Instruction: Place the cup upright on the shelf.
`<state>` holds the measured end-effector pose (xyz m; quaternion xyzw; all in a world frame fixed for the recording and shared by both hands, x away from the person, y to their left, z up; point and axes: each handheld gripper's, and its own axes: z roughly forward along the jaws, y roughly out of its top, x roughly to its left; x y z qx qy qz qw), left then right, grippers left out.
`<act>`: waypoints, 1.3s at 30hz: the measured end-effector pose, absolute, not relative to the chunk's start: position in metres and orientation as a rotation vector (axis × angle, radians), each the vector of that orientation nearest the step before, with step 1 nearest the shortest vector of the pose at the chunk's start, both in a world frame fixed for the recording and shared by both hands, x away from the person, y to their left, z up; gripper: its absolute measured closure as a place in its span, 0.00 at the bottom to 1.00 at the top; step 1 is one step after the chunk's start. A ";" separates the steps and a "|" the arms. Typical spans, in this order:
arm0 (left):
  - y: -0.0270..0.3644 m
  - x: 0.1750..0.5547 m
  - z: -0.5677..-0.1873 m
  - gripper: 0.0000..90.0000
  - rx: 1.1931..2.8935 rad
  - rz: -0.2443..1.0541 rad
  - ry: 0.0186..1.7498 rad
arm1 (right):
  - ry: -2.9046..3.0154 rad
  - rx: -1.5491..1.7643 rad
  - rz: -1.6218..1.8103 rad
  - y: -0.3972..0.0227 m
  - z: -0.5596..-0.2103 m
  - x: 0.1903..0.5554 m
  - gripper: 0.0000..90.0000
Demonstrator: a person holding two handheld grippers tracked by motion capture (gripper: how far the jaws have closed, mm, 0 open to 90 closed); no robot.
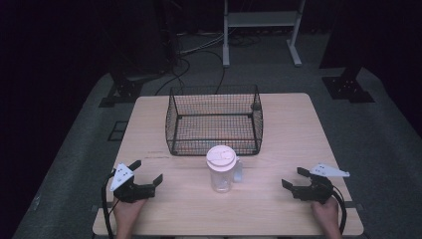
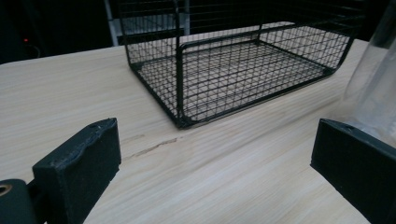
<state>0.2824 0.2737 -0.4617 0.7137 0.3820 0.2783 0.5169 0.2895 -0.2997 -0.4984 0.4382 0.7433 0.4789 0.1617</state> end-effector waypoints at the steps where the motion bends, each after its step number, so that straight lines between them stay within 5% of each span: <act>1: 0.272 0.283 -0.461 0.01 1.710 0.667 0.916 | 2.121 1.250 1.367 -0.300 -0.498 0.290 0.14; 39: 0.224 0.287 -0.393 0.01 1.850 0.487 0.608 | 2.123 1.253 1.369 -0.300 -0.498 0.290 0.14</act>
